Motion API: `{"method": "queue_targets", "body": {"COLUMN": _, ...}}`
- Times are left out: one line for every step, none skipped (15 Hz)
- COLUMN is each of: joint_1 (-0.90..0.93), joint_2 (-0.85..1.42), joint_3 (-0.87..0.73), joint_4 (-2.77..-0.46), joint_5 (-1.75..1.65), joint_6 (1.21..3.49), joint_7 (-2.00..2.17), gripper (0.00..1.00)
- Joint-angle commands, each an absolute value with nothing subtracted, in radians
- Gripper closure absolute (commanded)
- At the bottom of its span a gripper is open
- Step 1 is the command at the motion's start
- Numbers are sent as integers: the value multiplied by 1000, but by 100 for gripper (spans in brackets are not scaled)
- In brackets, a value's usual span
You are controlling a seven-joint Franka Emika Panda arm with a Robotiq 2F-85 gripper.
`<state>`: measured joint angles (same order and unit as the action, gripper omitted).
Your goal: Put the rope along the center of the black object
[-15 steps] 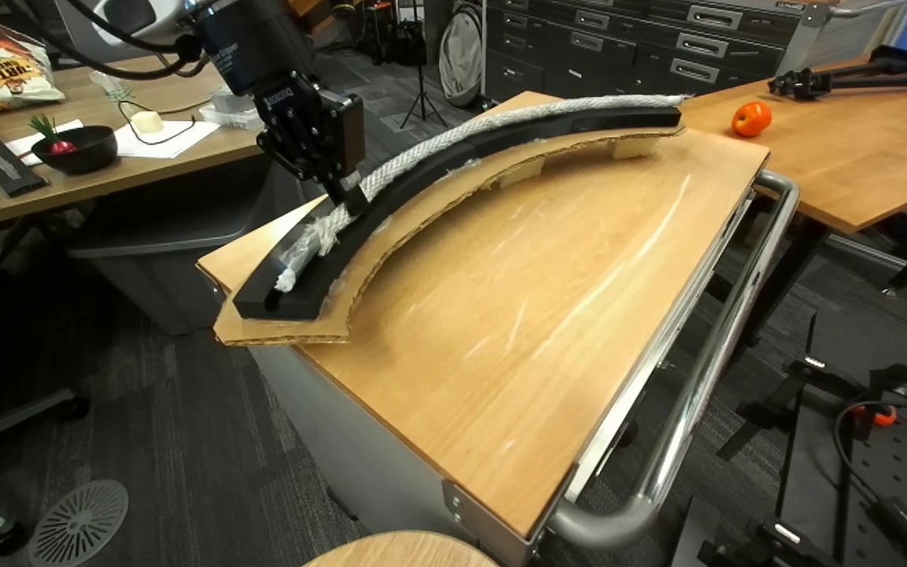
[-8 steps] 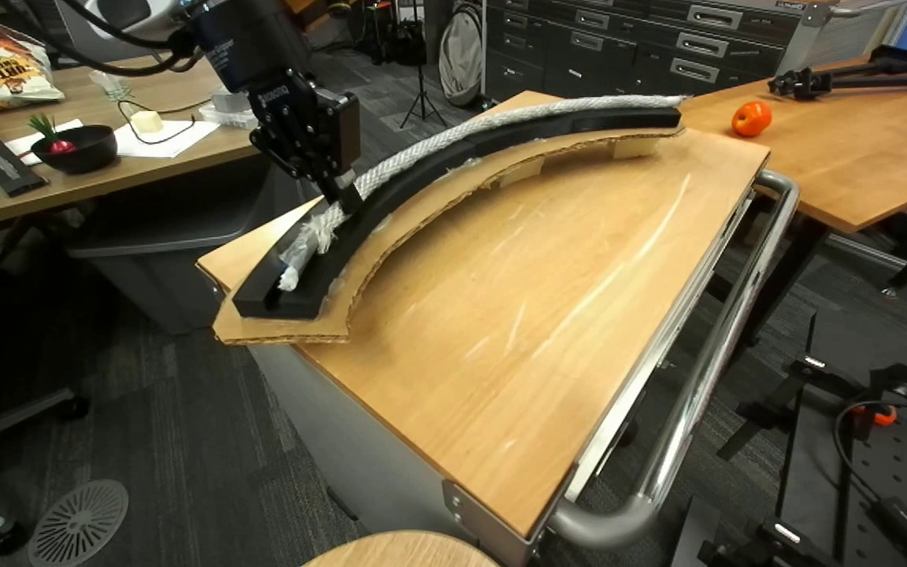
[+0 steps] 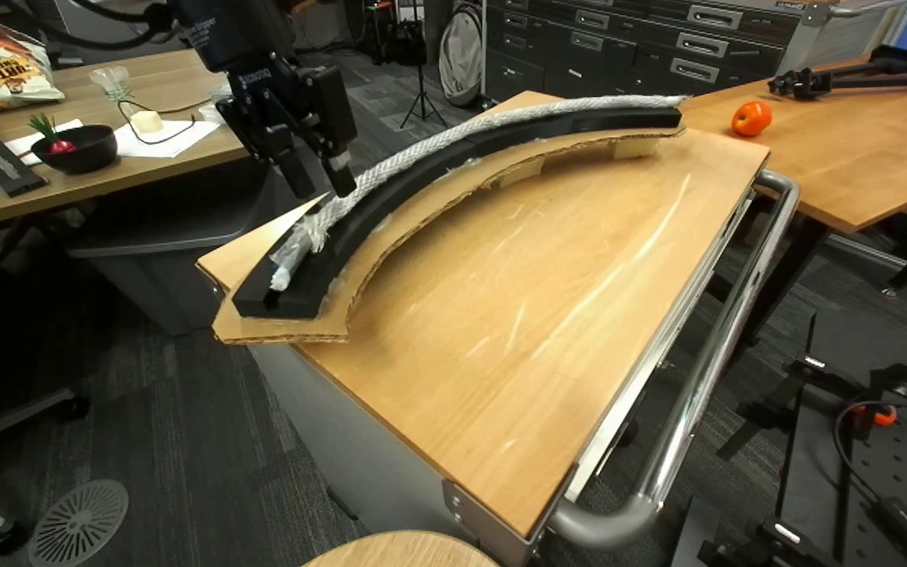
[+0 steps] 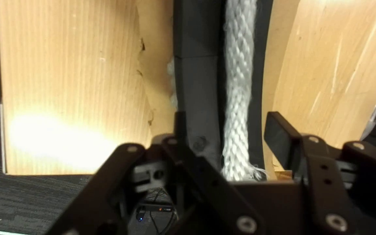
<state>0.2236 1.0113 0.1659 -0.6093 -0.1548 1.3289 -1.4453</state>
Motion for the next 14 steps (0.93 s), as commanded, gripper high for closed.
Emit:
{"method": "queue_targets", "body": {"joint_1": 233, "joint_2": 946, "joint_3": 167, "joint_4": -629, "joint_5": -171, "joint_6": 1402, "joint_7": -1458, "gripper": 6}}
{"method": "queue_targets", "body": {"joint_1": 243, "joint_2": 919, "joint_3": 161, "joint_4": -633, "joint_5": -184, "joint_6": 1448, "joint_7": -1454, "gripper": 1}}
{"method": "queue_targets", "body": {"joint_1": 253, "joint_2": 884, "joint_3": 157, "joint_4": -642, "joint_5": -194, "joint_6": 1467, "joint_7": -1443, "gripper": 0}}
{"method": "queue_targets", "body": {"joint_1": 261, "joint_2": 858, "joint_3": 156, "joint_4": -648, "joint_5": -204, "joint_6": 1497, "joint_7": -1430, "gripper": 0}}
{"method": "queue_targets", "body": {"joint_1": 265, "joint_2": 834, "joint_3": 158, "joint_4": -652, "joint_5": -207, "joint_6": 1531, "joint_7": -1413, "gripper": 0}}
{"method": "queue_targets", "body": {"joint_1": 270, "joint_2": 806, "joint_3": 162, "joint_4": -656, "joint_5": -204, "joint_6": 1562, "joint_7": -1387, "gripper": 0}}
{"method": "queue_targets", "body": {"joint_1": 258, "joint_2": 879, "joint_3": 165, "joint_4": -609, "joint_5": -189, "joint_6": 1509, "joint_7": -1424, "gripper": 0}}
{"method": "queue_targets", "body": {"joint_1": 265, "joint_2": 852, "joint_3": 166, "joint_4": -610, "joint_5": -189, "joint_6": 1523, "joint_7": -1412, "gripper": 0}}
{"method": "queue_targets", "body": {"joint_1": 269, "joint_2": 833, "joint_3": 166, "joint_4": -613, "joint_5": -189, "joint_6": 1523, "joint_7": -1404, "gripper": 0}}
{"method": "queue_targets", "body": {"joint_1": 271, "joint_2": 824, "joint_3": 166, "joint_4": -615, "joint_5": -189, "joint_6": 1523, "joint_7": -1401, "gripper": 0}}
{"method": "queue_targets", "body": {"joint_1": 270, "joint_2": 822, "joint_3": 165, "joint_4": -617, "joint_5": -189, "joint_6": 1525, "joint_7": -1400, "gripper": 0}}
{"method": "queue_targets", "body": {"joint_1": 270, "joint_2": 823, "joint_3": 164, "joint_4": -624, "joint_5": -189, "joint_6": 1529, "joint_7": -1400, "gripper": 0}}
{"method": "queue_targets", "body": {"joint_1": 269, "joint_2": 823, "joint_3": 163, "joint_4": -631, "joint_5": -189, "joint_6": 1535, "joint_7": -1399, "gripper": 0}}
{"method": "queue_targets", "body": {"joint_1": 269, "joint_2": 823, "joint_3": 162, "joint_4": -638, "joint_5": -189, "joint_6": 1539, "joint_7": -1399, "gripper": 0}}
